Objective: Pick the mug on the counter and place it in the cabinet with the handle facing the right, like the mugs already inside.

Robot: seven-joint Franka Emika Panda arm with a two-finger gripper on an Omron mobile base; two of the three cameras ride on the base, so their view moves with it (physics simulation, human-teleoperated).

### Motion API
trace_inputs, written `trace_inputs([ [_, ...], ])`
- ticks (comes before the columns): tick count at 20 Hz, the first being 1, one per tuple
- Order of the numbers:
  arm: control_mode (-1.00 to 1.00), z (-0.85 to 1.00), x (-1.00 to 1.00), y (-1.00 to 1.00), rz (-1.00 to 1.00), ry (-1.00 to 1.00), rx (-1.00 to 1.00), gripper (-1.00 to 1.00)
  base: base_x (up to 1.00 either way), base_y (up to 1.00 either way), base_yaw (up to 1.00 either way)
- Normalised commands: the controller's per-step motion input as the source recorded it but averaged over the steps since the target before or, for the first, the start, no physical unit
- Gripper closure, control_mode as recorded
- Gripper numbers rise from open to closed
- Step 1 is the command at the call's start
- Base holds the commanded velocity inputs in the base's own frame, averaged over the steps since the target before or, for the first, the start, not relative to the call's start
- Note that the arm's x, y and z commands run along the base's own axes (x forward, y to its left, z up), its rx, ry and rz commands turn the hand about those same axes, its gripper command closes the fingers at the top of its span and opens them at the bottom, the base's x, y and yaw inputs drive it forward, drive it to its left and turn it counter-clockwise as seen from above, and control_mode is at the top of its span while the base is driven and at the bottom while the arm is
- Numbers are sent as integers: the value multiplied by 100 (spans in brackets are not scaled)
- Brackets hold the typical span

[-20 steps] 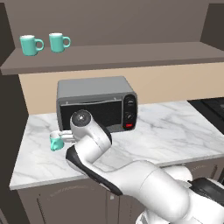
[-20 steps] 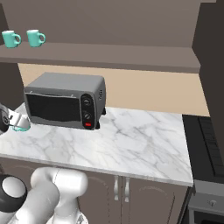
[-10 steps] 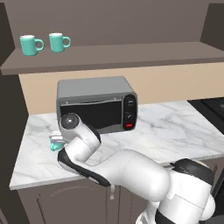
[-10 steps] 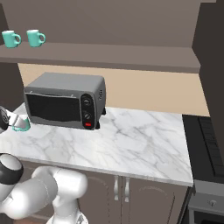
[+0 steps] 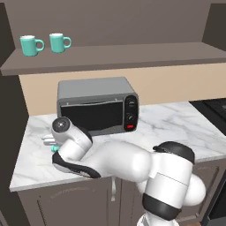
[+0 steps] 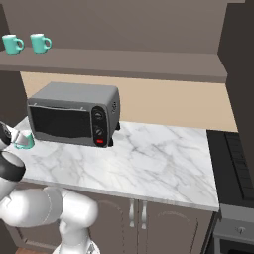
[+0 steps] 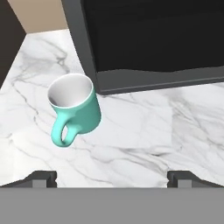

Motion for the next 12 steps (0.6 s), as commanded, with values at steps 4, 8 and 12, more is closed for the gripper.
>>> trace_inputs([
  [4, -100, -19, 30, 32, 0, 0, 0, -100, 0, 0, 0],
  [8, -100, -21, 29, 31, 0, 0, 0, -100, 0, 0, 0],
  [12, -100, -24, 26, 29, 0, 1, 0, -100, 0, 0, 0],
])
